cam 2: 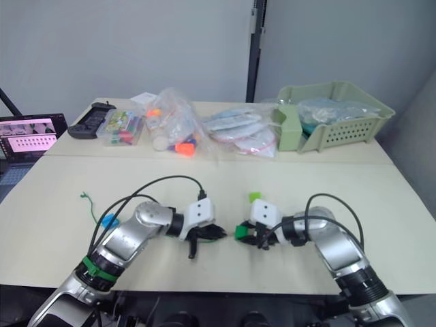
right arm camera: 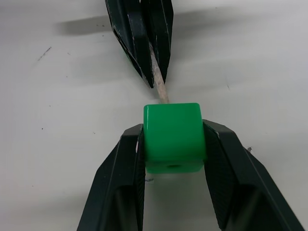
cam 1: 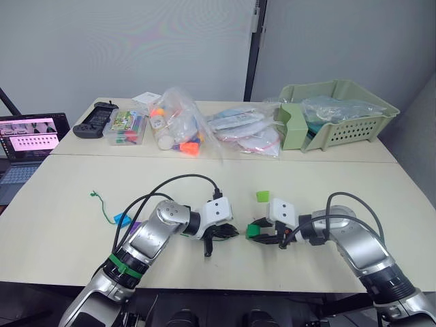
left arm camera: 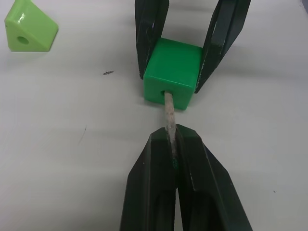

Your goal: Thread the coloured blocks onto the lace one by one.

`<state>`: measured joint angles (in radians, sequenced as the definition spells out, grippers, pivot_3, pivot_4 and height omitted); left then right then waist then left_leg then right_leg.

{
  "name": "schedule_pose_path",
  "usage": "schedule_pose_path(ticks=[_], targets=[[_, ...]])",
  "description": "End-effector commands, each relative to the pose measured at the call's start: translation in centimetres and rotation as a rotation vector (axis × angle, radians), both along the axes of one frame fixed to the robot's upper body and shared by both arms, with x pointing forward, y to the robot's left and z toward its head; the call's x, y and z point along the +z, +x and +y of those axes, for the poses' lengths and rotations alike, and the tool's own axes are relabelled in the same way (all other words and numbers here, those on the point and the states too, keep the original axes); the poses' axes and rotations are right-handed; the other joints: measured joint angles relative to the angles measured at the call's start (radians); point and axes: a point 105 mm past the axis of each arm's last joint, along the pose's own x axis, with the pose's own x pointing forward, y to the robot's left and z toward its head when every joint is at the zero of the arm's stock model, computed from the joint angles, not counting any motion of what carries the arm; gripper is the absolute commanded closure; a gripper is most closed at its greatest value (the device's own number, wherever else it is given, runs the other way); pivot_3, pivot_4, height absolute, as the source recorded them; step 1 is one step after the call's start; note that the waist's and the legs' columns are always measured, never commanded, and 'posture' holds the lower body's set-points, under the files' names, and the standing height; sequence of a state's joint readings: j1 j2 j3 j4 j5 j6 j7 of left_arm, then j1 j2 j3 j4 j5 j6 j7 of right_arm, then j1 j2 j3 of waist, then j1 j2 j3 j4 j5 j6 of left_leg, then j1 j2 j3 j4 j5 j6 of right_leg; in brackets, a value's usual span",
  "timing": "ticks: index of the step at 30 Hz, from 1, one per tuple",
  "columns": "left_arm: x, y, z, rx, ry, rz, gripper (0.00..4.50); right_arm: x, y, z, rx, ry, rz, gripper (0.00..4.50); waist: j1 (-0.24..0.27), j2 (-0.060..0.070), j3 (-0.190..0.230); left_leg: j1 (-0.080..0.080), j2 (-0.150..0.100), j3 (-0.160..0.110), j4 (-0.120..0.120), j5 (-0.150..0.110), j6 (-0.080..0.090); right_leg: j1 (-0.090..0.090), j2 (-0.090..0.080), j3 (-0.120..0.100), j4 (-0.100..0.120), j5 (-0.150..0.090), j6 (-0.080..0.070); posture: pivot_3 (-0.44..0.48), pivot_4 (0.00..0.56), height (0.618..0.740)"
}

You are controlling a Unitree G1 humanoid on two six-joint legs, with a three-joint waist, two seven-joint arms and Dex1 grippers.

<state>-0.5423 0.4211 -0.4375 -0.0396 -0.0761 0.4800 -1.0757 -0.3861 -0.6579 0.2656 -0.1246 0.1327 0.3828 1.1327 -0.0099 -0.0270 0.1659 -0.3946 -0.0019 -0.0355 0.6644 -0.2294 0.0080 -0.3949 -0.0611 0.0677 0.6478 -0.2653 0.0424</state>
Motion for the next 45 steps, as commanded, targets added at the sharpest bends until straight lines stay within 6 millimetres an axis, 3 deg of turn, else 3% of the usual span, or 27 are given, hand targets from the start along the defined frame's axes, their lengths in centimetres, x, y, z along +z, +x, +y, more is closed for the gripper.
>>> schedule_pose_path(ticks=[1, 5, 16, 45], targets=[[2.4, -2.3, -4.0, -0.197, -0.108, -0.057, 4.5, 1.4, -1.2, 3.1, 0.112, 0.068, -0.047, 3.34, 0.0, 0.0, 0.0, 0.0, 0.0, 0.0, 0.0, 0.0, 0.0, 0.0, 0.0, 0.0, 0.0, 0.0, 0.0, 0.0, 0.15, 0.74], [2.2, -2.4, -3.4, -0.205, -0.099, -0.039, 4.5, 1.3, -1.4, 2.9, 0.114, 0.066, -0.041, 3.34, -0.001, 0.0, 0.0, 0.0, 0.0, 0.0, 0.0, 0.0, 0.0, 0.0, 0.0, 0.0, 0.0, 0.0, 0.0, 0.0, 0.15, 0.74], [2.1, -2.1, 0.6, -0.159, -0.038, -0.036, 4.5, -0.3, -1.6, 0.7, 0.102, 0.033, 0.008, 3.34, -0.006, 0.0, 0.0, 0.0, 0.001, 0.0, 0.0, 0.0, 0.0, -0.001, 0.001, 0.0, 0.0, 0.0, 0.0, 0.0, 0.15, 0.74], [1.2, -1.9, 3.6, -0.039, -0.067, -0.014, 4.5, -1.2, -1.5, -0.3, 0.105, -0.03, 0.03, 3.34, -0.002, 0.0, 0.0, 0.001, 0.001, -0.001, 0.0, 0.0, 0.0, 0.001, 0.0, 0.0, 0.0, 0.0, 0.0, 0.0, 0.15, 0.74]])
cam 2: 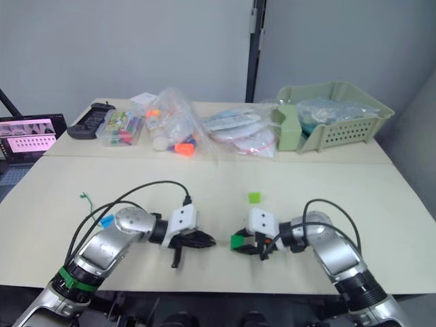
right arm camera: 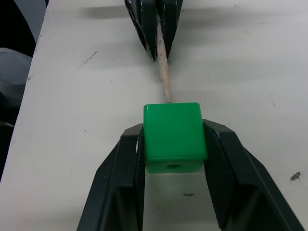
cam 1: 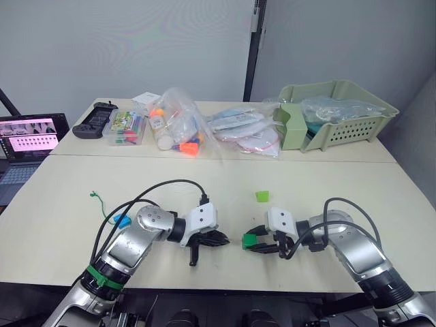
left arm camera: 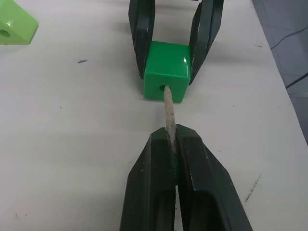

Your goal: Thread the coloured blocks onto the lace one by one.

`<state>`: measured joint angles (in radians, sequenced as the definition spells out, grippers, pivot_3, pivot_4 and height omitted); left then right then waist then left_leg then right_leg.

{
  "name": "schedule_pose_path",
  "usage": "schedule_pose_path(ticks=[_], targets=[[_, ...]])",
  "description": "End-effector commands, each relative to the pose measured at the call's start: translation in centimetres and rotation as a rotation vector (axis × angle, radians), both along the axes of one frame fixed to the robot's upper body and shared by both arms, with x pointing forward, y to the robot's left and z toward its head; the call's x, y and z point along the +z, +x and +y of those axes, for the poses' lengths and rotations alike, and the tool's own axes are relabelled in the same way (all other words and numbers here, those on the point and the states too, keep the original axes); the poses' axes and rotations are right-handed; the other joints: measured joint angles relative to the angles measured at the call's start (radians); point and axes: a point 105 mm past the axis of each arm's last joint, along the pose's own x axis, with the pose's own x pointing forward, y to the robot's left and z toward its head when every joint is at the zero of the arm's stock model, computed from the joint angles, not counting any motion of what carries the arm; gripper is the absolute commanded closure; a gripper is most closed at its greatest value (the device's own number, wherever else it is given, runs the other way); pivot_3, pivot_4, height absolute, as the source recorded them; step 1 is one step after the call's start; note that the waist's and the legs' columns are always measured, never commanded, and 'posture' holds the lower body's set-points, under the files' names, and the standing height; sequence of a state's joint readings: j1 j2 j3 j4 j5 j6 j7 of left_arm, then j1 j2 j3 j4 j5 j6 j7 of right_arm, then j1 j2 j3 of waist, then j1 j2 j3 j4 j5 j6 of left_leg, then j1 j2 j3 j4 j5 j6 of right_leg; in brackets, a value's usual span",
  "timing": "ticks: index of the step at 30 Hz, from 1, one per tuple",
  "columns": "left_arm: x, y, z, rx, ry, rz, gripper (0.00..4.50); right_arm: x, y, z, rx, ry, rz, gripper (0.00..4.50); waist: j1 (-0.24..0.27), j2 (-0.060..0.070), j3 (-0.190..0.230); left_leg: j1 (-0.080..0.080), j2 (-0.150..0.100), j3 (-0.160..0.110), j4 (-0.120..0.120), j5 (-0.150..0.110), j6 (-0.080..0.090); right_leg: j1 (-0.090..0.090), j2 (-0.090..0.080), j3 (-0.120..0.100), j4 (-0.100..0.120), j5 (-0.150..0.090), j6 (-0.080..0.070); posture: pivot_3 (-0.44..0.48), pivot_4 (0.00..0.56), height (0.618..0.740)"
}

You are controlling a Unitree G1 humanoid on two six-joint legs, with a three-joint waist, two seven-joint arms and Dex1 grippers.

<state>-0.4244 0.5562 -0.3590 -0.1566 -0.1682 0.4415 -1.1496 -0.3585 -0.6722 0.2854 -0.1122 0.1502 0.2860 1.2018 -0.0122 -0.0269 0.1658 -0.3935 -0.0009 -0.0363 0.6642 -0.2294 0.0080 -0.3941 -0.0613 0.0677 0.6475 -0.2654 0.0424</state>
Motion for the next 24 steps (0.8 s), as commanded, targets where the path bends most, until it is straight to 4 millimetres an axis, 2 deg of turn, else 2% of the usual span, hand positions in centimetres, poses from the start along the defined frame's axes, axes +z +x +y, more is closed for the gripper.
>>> schedule_pose_path(ticks=[1, 14, 24], targets=[[1.0, 0.0, 0.2, -0.011, -0.05, -0.034, 4.5, -0.5, -0.1, -0.5, -0.004, -0.035, 0.015, 3.34, 0.0, 0.0, 0.0, 0.0, 0.0, 0.0, 0.0, 0.0, 0.0, 0.0, 0.0, 0.0, 0.0, 0.0, 0.0, 0.0, 0.15, 0.74], [0.5, 0.5, -0.1, 0.011, 0.031, -0.052, 4.5, -0.3, -0.2, -0.4, -0.003, -0.031, 0.013, 3.34, 0.0, 0.0, 0.0, 0.0, 0.0, 0.0, 0.0, 0.0, 0.0, 0.0, 0.0, 0.0, 0.0, 0.0, 0.0, 0.0, 0.15, 0.74], [0.9, 0.2, -1.2, 0.041, -0.007, -0.046, 4.5, -0.3, -0.3, -0.2, -0.008, -0.026, 0.016, 3.34, 0.0, 0.0, 0.0, 0.0, 0.0, 0.0, 0.0, 0.0, 0.0, 0.0, 0.0, 0.0, 0.0, 0.0, 0.0, 0.0, 0.15, 0.74]])
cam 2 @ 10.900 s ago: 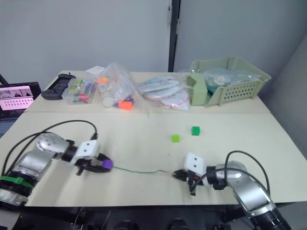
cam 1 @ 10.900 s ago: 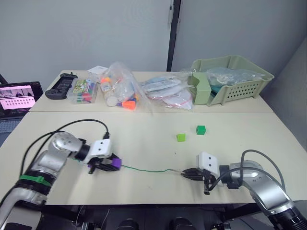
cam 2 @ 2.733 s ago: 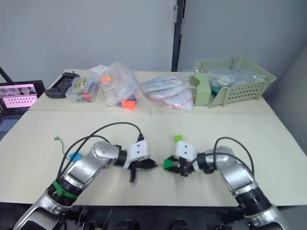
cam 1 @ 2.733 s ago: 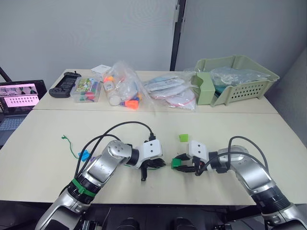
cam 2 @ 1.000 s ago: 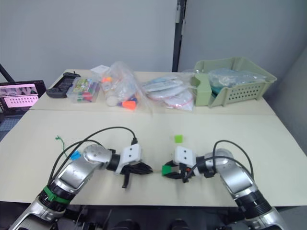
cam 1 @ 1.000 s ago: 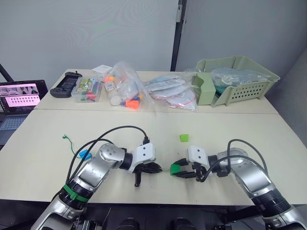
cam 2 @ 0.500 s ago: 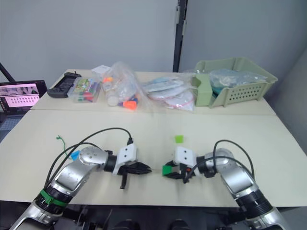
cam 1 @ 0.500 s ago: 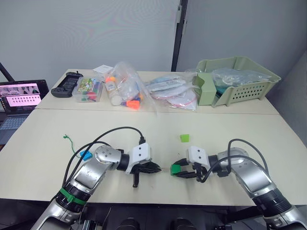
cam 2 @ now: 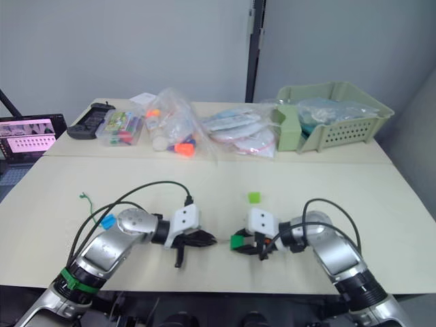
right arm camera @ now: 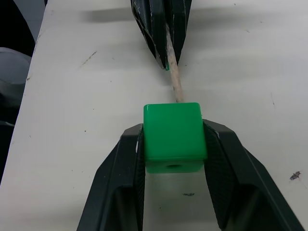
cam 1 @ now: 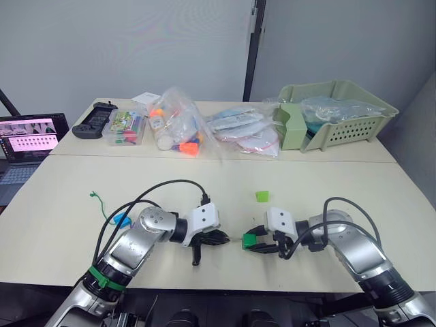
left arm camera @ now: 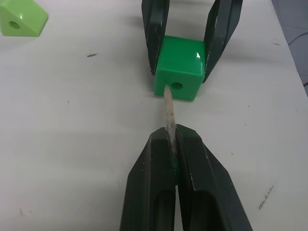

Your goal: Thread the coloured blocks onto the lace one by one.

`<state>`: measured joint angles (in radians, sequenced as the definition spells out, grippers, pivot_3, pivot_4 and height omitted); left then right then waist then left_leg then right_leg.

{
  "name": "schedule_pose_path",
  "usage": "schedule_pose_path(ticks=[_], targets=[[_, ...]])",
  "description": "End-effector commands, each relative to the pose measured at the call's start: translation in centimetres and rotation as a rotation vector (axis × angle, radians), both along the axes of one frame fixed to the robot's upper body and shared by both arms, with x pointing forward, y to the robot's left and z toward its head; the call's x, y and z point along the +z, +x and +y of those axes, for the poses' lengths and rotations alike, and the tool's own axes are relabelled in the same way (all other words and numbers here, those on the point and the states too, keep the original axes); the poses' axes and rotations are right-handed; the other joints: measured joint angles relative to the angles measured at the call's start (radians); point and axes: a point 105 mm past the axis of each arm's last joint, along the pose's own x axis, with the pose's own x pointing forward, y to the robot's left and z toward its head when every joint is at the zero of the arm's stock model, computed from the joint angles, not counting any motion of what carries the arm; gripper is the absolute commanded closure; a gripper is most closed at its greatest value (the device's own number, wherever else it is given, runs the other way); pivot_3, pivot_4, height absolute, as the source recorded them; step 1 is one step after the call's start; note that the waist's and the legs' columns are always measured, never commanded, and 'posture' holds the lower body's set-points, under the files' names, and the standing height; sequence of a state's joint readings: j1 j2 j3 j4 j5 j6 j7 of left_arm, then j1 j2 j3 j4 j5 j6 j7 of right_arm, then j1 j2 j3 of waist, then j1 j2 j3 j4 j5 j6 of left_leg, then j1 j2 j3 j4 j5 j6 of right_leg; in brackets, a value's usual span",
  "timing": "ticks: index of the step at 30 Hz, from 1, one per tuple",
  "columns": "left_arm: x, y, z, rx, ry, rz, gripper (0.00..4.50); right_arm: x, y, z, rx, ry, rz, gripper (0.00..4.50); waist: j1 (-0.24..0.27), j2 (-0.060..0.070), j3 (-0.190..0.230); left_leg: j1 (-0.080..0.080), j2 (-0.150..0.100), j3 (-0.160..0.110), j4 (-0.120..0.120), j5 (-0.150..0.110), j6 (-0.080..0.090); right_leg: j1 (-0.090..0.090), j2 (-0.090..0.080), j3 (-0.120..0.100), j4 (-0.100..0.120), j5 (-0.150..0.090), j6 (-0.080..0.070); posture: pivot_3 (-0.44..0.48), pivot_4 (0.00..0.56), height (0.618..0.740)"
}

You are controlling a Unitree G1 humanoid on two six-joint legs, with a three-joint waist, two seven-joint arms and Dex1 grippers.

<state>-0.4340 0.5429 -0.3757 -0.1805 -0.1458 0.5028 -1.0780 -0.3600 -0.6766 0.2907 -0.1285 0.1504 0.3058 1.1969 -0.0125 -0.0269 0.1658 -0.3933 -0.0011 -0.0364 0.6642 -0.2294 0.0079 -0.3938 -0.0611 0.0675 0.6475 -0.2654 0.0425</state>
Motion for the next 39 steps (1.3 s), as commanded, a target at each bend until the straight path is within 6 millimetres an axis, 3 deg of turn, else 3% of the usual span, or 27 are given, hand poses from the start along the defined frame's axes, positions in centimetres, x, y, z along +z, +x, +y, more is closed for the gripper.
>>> schedule_pose_path(ticks=[1, 8, 39], targets=[[0.9, -0.3, -0.8, -0.024, -0.027, -0.033, 4.5, -0.4, -0.2, -0.3, -0.008, -0.019, 0.013, 3.34, 0.0, 0.0, 0.0, 0.0, 0.0, 0.0, 0.0, 0.0, 0.0, 0.0, 0.0, 0.0, 0.0, 0.0, 0.0, 0.0, 0.15, 0.74], [0.7, -0.5, -0.7, -0.032, -0.021, -0.024, 4.5, -0.2, 0.6, -0.3, -0.053, -0.007, 0.005, 3.34, 0.0, 0.0, 0.0, 0.0, 0.0, 0.0, 0.0, 0.0, 0.0, 0.0, 0.0, 0.0, 0.0, 0.0, 0.0, 0.0, 0.15, 0.74], [0.9, -0.9, -0.8, -0.063, -0.006, -0.024, 4.5, -0.7, 0.6, 0.0, -0.097, 0.001, 0.028, 3.34, -0.006, 0.0, 0.0, 0.004, 0.001, 0.0, 0.0, 0.0, 0.0, 0.003, 0.001, 0.0, 0.0, 0.0, 0.0, 0.0, 0.15, 0.74]])
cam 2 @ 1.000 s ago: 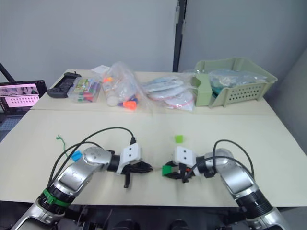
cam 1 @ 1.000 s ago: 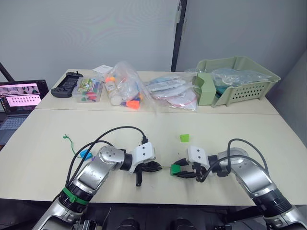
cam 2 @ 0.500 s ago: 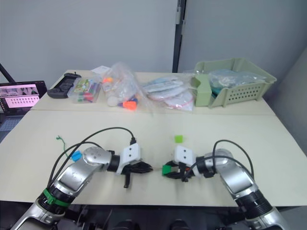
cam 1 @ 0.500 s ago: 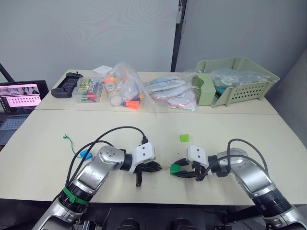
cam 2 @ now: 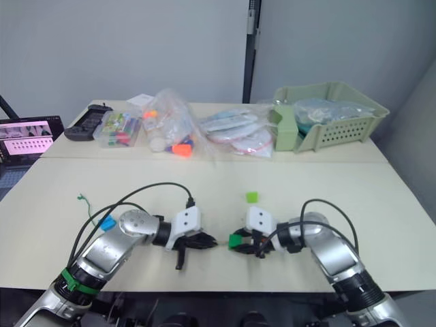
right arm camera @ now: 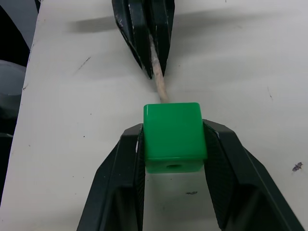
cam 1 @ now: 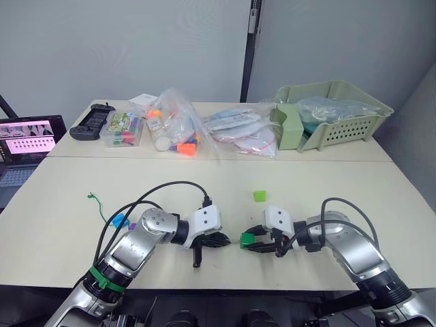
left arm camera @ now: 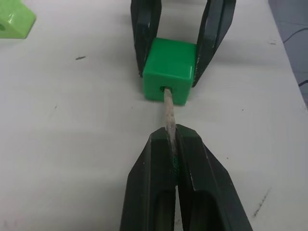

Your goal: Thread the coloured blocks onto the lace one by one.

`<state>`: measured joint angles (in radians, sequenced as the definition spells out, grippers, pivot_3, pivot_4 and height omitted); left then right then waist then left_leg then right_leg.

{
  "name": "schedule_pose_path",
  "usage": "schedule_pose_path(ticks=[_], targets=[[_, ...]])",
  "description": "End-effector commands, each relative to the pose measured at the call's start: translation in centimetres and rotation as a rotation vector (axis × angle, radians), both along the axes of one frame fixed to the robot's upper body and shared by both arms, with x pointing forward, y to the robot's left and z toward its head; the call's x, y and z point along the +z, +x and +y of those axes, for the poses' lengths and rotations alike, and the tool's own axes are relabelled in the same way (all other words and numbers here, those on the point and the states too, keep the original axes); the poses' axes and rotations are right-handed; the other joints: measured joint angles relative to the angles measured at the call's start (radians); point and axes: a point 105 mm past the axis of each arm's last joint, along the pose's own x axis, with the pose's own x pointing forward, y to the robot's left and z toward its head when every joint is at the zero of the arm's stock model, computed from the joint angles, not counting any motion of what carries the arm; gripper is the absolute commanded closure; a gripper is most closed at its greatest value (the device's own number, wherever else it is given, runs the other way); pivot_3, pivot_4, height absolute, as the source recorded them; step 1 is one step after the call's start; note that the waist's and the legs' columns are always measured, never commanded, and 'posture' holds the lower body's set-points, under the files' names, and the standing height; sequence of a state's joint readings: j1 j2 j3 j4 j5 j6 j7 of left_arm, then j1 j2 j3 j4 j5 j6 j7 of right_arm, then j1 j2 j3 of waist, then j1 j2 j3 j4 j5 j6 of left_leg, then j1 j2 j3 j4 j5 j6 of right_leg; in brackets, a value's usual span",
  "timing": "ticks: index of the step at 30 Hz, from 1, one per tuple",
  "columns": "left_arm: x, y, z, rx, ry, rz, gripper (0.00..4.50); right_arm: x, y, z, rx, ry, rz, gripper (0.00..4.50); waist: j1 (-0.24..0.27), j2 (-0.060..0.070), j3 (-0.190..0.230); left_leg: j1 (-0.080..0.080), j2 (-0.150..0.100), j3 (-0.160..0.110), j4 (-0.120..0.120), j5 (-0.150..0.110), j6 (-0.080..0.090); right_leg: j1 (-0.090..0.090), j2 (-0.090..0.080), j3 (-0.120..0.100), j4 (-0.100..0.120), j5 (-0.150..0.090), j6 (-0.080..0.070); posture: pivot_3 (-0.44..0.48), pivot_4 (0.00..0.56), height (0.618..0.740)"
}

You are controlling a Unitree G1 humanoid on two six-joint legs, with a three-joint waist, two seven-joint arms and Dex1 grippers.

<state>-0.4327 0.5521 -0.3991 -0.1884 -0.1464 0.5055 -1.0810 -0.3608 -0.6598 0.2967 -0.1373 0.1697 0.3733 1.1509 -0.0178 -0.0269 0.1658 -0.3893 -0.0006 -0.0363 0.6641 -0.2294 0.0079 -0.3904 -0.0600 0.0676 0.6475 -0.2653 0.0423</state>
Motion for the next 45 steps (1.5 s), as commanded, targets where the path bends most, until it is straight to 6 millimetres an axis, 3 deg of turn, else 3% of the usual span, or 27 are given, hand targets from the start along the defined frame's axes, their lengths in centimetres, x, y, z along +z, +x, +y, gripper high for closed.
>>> schedule_pose_path(ticks=[1, 17, 24, 34, 45], targets=[[1.2, -0.5, -0.7, -0.042, -0.022, -0.034, 4.5, -0.5, 0.3, -0.3, -0.042, -0.022, -0.006, 3.34, 0.0, 0.0, 0.0, 0.0, 0.0, 0.0, 0.0, 0.0, 0.0, 0.0, 0.0, 0.0, 0.0, 0.0, 0.0, 0.0, 0.15, 0.74], [1.4, -0.3, -3.4, -0.072, -0.068, -0.034, 4.5, -0.1, 0.0, 0.8, -0.025, -0.004, -0.007, 3.34, 0.002, 0.0, 0.0, 0.0, 0.0, 0.0, 0.0, 0.0, 0.0, 0.001, 0.0, 0.0, 0.0, 0.0, 0.0, 0.0, 0.15, 0.74], [1.6, -1.2, -5.9, -0.149, -0.13, 0.0, 4.5, 0.0, 0.3, 0.7, -0.044, 0.0, -0.009, 3.34, 0.006, 0.0, 0.0, 0.001, -0.001, 0.0, 0.0, 0.0, 0.0, 0.002, -0.001, 0.0, -0.001, 0.001, 0.001, 0.0, 0.15, 0.74], [2.1, -0.9, -4.9, -0.085, -0.185, 0.032, 4.5, 0.2, 0.8, 0.2, -0.096, 0.024, 0.002, 3.34, 0.004, 0.0, 0.0, 0.0, 0.0, 0.0, 0.001, 0.0, -0.001, 0.001, 0.0, 0.0, -0.001, 0.001, 0.001, 0.0, 0.15, 0.74], [2.2, -2.1, -5.9, -0.198, -0.198, 0.068, 4.5, 0.4, 0.4, 1.1, -0.051, 0.03, -0.004, 3.34, 0.003, 0.0, 0.0, -0.001, 0.0, 0.0, 0.0, 0.0, -0.001, 0.0, 0.0, 0.0, -0.001, 0.001, 0.001, 0.0, 0.15, 0.74]])
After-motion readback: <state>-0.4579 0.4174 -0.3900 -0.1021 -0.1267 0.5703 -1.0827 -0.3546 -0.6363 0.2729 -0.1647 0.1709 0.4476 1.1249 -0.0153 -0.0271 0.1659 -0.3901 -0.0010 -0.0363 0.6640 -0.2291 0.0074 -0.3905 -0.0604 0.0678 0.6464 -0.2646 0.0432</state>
